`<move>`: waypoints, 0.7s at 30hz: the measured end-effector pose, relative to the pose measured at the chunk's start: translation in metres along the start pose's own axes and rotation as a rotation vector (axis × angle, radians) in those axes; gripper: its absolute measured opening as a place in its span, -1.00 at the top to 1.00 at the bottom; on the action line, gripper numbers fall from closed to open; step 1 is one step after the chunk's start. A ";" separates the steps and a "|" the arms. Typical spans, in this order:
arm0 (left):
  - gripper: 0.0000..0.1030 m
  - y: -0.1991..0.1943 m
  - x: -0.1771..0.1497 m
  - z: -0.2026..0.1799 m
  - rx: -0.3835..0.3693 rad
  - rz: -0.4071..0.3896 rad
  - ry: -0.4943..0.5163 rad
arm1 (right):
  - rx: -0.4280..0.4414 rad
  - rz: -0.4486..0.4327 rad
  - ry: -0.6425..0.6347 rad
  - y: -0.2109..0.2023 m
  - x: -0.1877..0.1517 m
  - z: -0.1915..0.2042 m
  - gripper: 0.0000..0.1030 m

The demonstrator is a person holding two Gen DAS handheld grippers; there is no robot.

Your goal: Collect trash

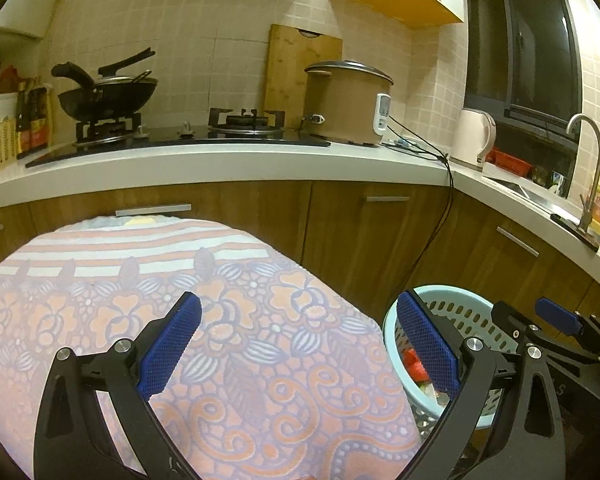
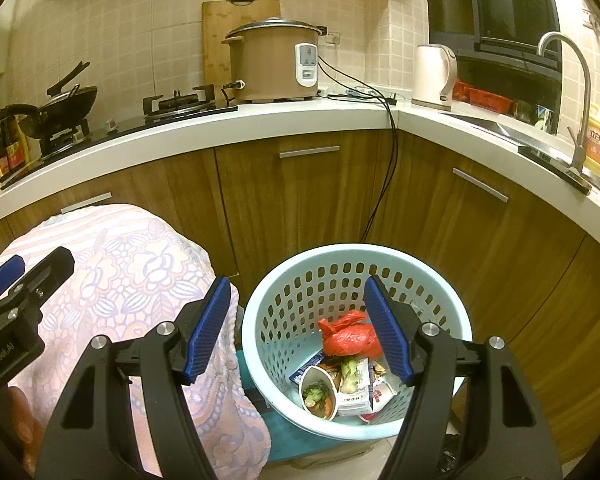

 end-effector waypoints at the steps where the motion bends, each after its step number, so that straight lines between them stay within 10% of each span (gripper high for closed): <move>1: -0.85 0.000 0.000 -0.001 0.002 -0.001 0.005 | 0.000 -0.001 0.001 0.000 0.000 0.000 -0.27; 21: -0.85 -0.001 0.001 -0.002 0.004 -0.002 0.017 | 0.008 -0.001 -0.003 0.000 0.000 0.001 -0.27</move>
Point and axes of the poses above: each gripper's, at about its wrist camera, not at the fingertips, and y roughly the way its jaws point, z to its left, x to its top, the point moved 10 cm from there along y, roughly the way its jaws point, and after that the axes turned 15 degrees about -x, right-handed, at the moved point
